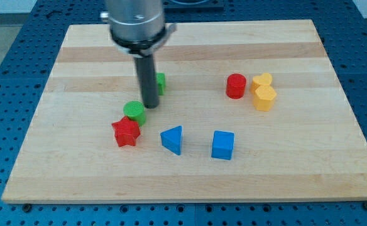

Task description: Point your arm at the red star

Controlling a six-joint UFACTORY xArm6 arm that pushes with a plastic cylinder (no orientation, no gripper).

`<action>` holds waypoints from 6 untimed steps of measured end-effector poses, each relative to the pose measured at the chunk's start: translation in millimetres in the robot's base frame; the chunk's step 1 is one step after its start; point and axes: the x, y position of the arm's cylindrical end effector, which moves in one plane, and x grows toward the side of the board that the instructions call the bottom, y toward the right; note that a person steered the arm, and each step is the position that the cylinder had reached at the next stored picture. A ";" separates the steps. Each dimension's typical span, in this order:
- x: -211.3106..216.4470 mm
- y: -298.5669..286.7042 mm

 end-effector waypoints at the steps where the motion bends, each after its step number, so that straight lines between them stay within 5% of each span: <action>1: -5.3 -53.0; 3: 22.0 -167.7; 4: 67.2 -185.3; 6: 90.6 -158.3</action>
